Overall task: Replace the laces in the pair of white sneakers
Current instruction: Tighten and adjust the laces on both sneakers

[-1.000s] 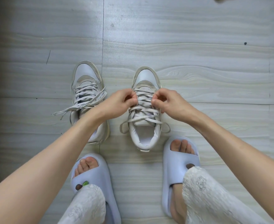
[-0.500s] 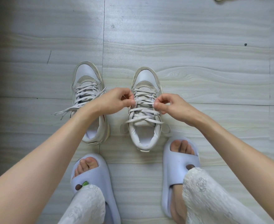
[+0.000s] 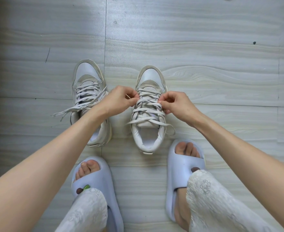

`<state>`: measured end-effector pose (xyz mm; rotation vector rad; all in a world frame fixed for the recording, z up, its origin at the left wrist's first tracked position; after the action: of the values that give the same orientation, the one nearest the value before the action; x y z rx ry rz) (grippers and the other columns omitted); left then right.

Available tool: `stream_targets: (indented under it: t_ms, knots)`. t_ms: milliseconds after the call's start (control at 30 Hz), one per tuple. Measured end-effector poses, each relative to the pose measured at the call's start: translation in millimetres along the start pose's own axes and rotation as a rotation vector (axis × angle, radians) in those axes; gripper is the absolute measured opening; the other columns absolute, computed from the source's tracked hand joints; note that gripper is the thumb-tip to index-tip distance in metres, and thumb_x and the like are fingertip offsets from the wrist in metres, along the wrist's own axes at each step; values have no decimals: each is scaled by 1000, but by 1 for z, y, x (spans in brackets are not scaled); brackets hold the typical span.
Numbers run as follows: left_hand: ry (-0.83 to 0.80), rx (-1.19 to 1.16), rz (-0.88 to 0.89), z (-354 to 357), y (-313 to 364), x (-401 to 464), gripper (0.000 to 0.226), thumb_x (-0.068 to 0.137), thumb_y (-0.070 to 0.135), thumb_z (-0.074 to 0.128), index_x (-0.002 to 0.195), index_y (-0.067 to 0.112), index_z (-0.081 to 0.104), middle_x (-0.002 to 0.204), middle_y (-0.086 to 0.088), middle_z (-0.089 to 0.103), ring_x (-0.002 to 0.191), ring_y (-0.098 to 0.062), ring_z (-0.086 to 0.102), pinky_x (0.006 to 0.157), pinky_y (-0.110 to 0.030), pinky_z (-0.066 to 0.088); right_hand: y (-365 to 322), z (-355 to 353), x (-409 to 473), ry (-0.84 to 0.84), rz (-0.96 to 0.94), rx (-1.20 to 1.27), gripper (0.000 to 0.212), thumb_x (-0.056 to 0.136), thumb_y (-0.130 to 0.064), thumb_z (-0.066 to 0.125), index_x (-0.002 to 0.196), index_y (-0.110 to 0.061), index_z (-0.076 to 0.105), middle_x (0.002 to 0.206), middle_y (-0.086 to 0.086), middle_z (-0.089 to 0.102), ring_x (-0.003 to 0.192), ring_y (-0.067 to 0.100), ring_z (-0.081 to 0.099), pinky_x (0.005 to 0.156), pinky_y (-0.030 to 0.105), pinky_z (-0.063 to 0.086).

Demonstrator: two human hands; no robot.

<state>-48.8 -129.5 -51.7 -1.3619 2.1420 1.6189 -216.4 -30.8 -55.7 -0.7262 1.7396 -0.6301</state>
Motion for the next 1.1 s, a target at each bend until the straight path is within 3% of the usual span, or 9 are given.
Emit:
stream_targets:
  t_ms: [133, 333, 433, 533, 600, 767, 900, 1000, 1100]
  knots:
    - [-44, 136, 33, 3, 5, 0, 16, 95, 13, 47, 80, 18, 52, 79, 0, 59, 75, -16, 50, 67, -25, 37, 0, 4, 2, -29, -30, -179, 25, 90, -11, 55, 69, -24, 52, 64, -3, 52, 60, 11, 47, 69, 33, 42]
    - [-55, 323, 134, 1, 16, -1, 8, 97, 12, 42, 90, 16, 44, 94, -6, 63, 89, -25, 55, 82, -36, 42, -10, 5, -4, -19, -172, -371, 9, 95, -15, 45, 86, -16, 48, 78, -5, 49, 78, 15, 44, 71, 27, 32]
    - [-14, 204, 137, 0, 12, -3, 8, 96, 12, 46, 89, 14, 49, 86, -1, 61, 82, -22, 60, 78, -30, 46, -11, 5, -3, 6, -187, -283, 13, 94, -13, 48, 81, -19, 48, 77, -4, 53, 70, 14, 49, 69, 25, 37]
    - [14, -9, 76, 1, 4, -7, 8, 94, 12, 51, 89, 15, 56, 81, 3, 61, 67, -5, 62, 58, -11, 43, -7, 1, -4, 7, -125, -69, 22, 91, -8, 53, 77, -25, 50, 71, -7, 55, 60, 8, 52, 65, 24, 45]
    - [11, -77, 37, 2, 0, -8, 10, 93, 12, 53, 87, 19, 57, 80, 5, 60, 60, 4, 59, 54, -11, 42, -4, -1, -5, -26, -105, -57, 24, 89, -4, 55, 77, -25, 53, 71, -7, 55, 61, 8, 51, 68, 25, 45]
    - [26, -128, -30, 5, 4, -9, 16, 90, 28, 59, 95, 13, 59, 84, -1, 62, 72, -11, 59, 64, -24, 48, -6, 0, -6, -48, -46, 8, 14, 86, -7, 63, 86, -17, 55, 72, -4, 54, 60, 8, 49, 62, 18, 43]
    - [93, -133, -133, 14, 5, -4, 24, 82, 31, 68, 92, 13, 56, 75, 2, 59, 72, -15, 55, 76, -37, 52, -3, 7, -2, 41, 36, -41, 25, 77, -22, 74, 79, -22, 49, 71, -5, 53, 63, 10, 49, 69, 28, 44]
    - [156, -78, -177, 18, 7, -1, 19, 79, 25, 68, 81, 21, 49, 71, 5, 54, 73, -18, 53, 75, -34, 47, -7, 10, 1, 76, 75, -148, 28, 75, -23, 73, 79, -23, 45, 70, -6, 51, 70, 15, 51, 69, 29, 42]
    - [202, -40, -205, 22, 10, -4, 19, 79, 23, 65, 89, 19, 50, 72, 7, 52, 78, -17, 51, 69, -25, 37, -11, 14, 1, 111, 96, -274, 24, 76, -21, 67, 89, -17, 46, 78, -5, 51, 82, 17, 50, 61, 27, 35]
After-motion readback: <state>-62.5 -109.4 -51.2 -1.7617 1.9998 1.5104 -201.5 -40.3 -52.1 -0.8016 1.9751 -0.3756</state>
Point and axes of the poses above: each hand's wrist, its own x-axis towards the middle knuckle, its own z-axis out of the palm, y = z × x, the point moved 1 cm from there along x, towards the middle knuckle
